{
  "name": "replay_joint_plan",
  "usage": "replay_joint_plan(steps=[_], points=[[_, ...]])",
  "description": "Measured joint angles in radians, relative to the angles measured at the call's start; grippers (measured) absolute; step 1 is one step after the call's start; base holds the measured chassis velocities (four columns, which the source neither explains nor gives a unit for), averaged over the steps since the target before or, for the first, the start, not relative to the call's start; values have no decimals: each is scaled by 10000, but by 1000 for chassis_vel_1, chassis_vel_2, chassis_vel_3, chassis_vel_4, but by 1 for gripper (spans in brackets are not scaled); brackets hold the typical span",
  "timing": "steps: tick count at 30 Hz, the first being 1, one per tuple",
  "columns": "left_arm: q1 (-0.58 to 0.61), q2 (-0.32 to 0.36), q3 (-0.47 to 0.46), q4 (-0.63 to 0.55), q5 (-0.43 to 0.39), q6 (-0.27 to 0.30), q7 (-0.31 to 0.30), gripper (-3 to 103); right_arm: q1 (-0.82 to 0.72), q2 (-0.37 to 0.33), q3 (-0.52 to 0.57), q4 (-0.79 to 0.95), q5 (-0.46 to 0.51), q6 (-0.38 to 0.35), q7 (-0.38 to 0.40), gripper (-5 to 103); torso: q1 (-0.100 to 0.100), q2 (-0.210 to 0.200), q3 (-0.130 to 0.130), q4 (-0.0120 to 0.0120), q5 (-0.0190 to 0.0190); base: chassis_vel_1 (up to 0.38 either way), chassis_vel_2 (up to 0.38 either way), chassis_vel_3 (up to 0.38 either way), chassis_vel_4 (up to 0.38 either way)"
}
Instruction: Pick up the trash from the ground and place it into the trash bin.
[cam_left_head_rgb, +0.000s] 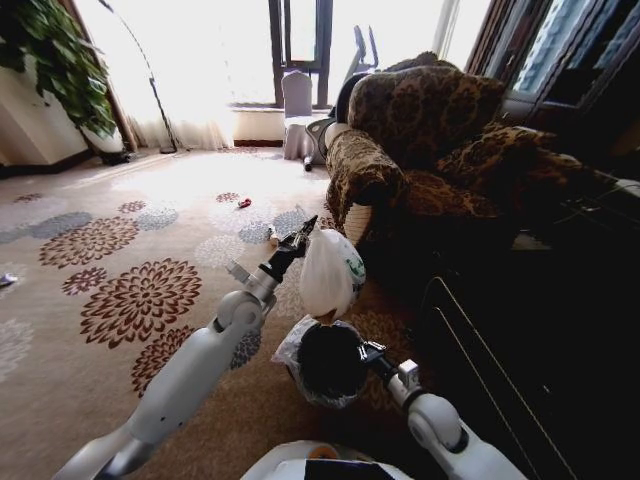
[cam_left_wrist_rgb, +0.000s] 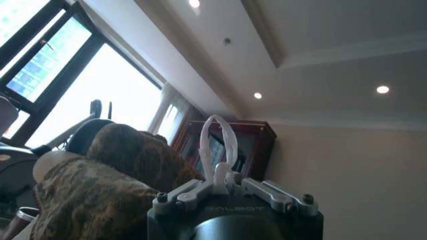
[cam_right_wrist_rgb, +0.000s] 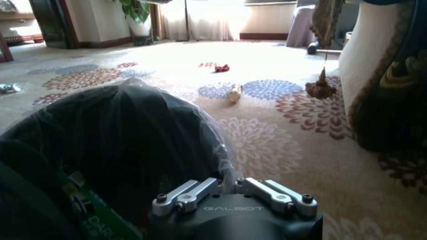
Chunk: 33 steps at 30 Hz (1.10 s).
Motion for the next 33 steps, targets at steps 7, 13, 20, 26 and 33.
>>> replay_joint_plan(steps=[7, 13, 20, 26, 33], points=[[209, 5, -163, -288, -95, 0, -17, 0, -247, -152, -202, 486, -683, -282, -5, 2, -1, 1, -1, -10, -41, 0, 0, 0, 0], [342, 37, -307, -419, -93, -11, 18, 0, -117, -161, -224, 550, -782, -424, 13, 2, 0, 1, -1, -10, -32, 0, 0, 0, 0], [391, 42, -336, -530, -128, -18, 36, 0, -55, -275, -52, 478, -698, -378, 64, 2, 0, 1, 0, 2, -42, 0, 0, 0, 0], [430, 58, -407, -837, -387, 34, -16, 0, -55, -244, 0, 366, -668, -347, 79, 2, 0, 2, 0, -6, -39, 100, 103, -66, -105], [602, 289, -503, -1068, -445, 68, -21, 0, 209, -153, -109, 55, -596, -286, 137, 2, 1, 2, 0, -6, -49, 244, 241, -237, -249]])
